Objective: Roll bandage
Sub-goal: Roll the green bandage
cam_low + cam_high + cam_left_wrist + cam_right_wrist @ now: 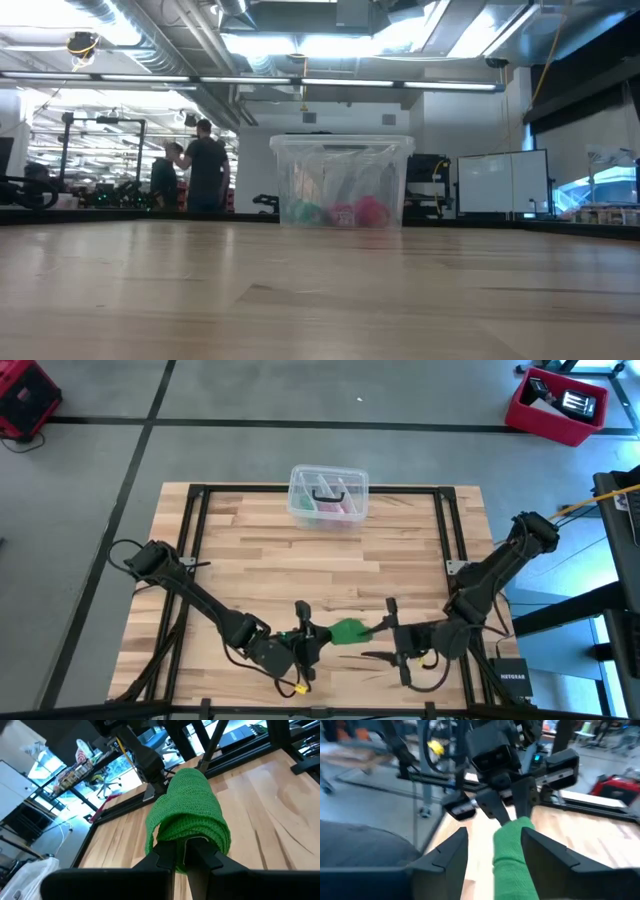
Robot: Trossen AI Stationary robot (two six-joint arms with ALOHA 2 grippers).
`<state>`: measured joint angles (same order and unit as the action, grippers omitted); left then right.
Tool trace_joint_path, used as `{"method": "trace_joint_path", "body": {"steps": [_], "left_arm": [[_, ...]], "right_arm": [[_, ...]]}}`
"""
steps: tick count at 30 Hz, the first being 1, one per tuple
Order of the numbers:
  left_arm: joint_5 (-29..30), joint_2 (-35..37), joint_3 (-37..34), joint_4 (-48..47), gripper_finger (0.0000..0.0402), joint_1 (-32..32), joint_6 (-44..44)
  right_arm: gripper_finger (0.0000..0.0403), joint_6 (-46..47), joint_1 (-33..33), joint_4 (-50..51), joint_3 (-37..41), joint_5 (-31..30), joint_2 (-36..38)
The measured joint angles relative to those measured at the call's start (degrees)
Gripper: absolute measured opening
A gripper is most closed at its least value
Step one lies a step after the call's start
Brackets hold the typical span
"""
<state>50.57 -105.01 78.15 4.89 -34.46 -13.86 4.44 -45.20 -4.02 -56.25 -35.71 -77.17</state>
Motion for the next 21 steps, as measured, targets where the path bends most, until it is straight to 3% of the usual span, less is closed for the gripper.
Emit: {"method": "trace_joint_path", "body": {"steps": [11, 17, 21], "left_arm": [[-0.9, 0.0, 0.0, -2.3, 0.0017, 2.5, 6.6], [-2.1, 0.0, 0.0, -4.5, 0.0017, 3.7, 10.2], [-3.7, -0.1, 0.0, -4.8, 0.0017, 4.5, 11.8]], "right_arm": [[0.0293, -5.8, 2.9, 5.5, 0.0, -0.6, -2.7], [0.0294, -8.1, 3.3, 7.4, 0.0, -8.2, -4.4], [0.0283, -6.8, 5.4, 9.8, 0.0, -6.4, -4.5]]}}
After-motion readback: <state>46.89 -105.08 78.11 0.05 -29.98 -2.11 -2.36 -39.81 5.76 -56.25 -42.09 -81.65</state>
